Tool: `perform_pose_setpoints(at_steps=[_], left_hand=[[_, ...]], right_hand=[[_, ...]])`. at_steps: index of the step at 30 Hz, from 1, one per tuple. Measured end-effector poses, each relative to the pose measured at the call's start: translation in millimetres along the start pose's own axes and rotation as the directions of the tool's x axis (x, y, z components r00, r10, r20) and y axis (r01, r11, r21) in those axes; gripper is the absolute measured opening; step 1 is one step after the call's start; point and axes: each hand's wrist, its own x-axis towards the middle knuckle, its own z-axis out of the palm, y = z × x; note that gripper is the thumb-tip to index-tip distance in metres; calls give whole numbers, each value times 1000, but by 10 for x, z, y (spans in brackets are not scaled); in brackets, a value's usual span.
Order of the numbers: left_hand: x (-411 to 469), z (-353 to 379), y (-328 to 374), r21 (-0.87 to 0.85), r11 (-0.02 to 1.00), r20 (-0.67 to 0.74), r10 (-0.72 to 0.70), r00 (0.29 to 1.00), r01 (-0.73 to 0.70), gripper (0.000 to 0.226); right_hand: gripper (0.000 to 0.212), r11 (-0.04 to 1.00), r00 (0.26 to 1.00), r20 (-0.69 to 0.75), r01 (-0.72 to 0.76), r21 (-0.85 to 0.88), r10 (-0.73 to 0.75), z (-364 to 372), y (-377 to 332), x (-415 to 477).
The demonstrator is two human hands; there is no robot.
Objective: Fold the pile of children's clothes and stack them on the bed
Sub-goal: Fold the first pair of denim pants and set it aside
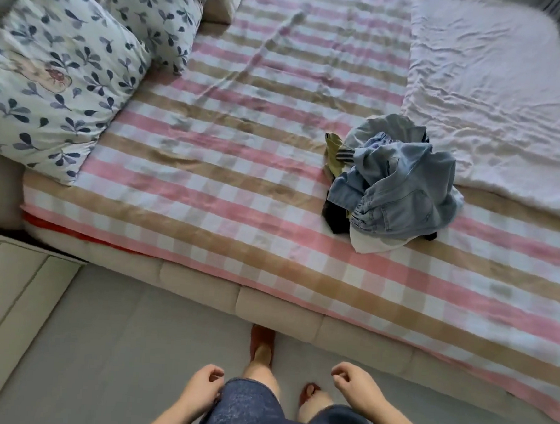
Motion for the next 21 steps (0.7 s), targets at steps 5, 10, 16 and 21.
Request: perform_pose_setpoints(at_steps=[5,10,16,21], left_hand=[[591,-404,929,171,967,101,173,980,-189,11],[939,-451,1889,277,896,174,308,935,-346,24],[1036,-21,2798,259,867,259,362,896,-426,26],[1058,580,3508,236,829,296,436,850,-507,27]], right_hand=[[19,989,992,-68,-101,112,109,-132,-122,141],[18,957,974,-107,-172,235,202,-318,-110,199],[15,927,952,-208,-142,347,224,-878,-91,449],[27,923,916,-380,28,385,131,-1786,-147,899]])
